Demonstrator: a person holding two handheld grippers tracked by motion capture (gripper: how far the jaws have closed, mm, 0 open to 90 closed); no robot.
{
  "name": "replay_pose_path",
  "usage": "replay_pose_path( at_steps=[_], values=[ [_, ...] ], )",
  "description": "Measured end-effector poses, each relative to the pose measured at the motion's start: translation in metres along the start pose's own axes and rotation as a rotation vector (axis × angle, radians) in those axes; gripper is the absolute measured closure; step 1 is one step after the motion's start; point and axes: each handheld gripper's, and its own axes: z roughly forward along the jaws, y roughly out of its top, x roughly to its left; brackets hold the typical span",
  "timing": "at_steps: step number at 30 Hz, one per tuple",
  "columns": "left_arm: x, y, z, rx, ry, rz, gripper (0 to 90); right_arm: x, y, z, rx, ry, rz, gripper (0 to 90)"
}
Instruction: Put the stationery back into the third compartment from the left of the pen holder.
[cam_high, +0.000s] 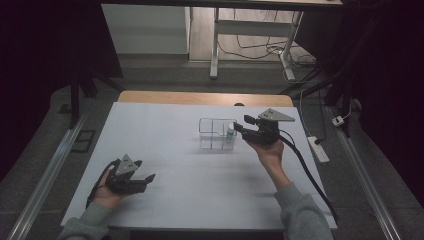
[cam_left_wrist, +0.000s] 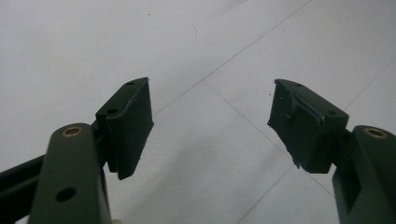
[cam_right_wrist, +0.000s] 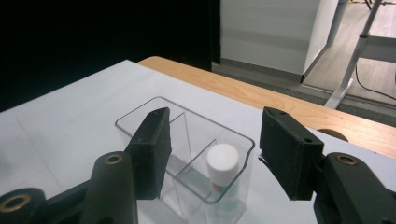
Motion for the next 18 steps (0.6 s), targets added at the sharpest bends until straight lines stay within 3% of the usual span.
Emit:
replay_pose_path(
  at_steps=[7, 18],
  values=[
    [0.001, 0.0, 0.0, -0.002, 0.0, -0.007, 29.4, 0.003, -0.015, -0.017, 0.06, 0.007, -0.054, 39.2],
    [0.002, 0.001, 0.002, -0.001, -0.007, -0.023, 29.4, -0.007, -0.063, -0.062, 0.114, -0.016, -0.03, 38.3]
  ],
)
